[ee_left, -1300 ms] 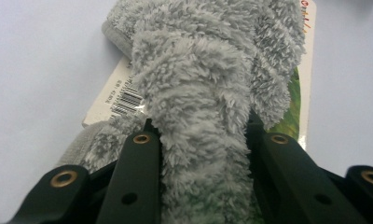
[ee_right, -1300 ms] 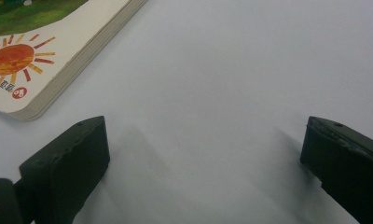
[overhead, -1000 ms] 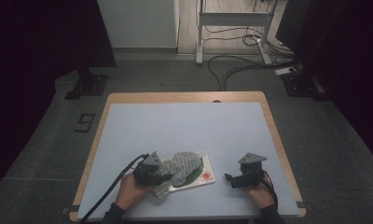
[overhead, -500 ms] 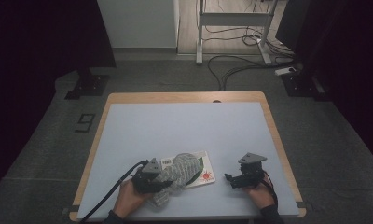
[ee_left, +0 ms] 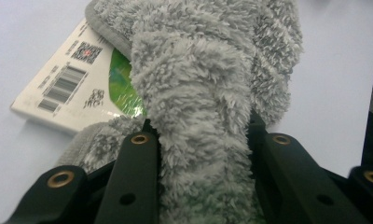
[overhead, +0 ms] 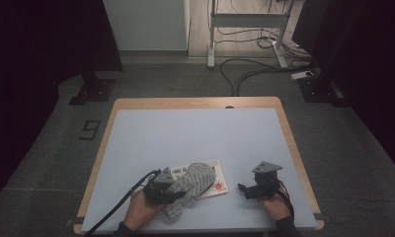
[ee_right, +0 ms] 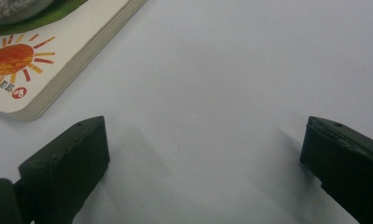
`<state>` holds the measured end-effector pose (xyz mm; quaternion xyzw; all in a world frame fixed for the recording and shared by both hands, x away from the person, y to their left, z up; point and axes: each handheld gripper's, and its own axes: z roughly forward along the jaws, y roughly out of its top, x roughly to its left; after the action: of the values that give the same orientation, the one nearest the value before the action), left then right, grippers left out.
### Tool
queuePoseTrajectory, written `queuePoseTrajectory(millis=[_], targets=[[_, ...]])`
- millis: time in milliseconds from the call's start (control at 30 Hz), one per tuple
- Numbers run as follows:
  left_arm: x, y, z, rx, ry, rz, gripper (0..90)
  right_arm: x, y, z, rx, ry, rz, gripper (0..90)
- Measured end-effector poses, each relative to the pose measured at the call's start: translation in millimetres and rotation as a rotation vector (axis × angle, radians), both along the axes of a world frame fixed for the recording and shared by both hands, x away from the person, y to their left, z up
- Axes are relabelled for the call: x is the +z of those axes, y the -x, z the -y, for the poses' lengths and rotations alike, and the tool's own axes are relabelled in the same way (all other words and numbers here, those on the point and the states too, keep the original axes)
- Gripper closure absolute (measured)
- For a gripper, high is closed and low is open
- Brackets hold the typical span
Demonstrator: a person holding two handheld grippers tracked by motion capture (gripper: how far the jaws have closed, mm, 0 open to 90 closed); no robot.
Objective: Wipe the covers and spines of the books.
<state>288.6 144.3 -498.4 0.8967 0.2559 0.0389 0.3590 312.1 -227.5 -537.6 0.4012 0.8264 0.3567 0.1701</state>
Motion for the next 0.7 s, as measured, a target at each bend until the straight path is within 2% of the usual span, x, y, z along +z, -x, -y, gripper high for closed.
queuePoseTrajectory(millis=[700], targets=[[0.2,-20.2,55.7,-0.048,-0.033,0.003,67.7,0.0,-0.1,0.3,0.002,0.001,-0.001,0.6]])
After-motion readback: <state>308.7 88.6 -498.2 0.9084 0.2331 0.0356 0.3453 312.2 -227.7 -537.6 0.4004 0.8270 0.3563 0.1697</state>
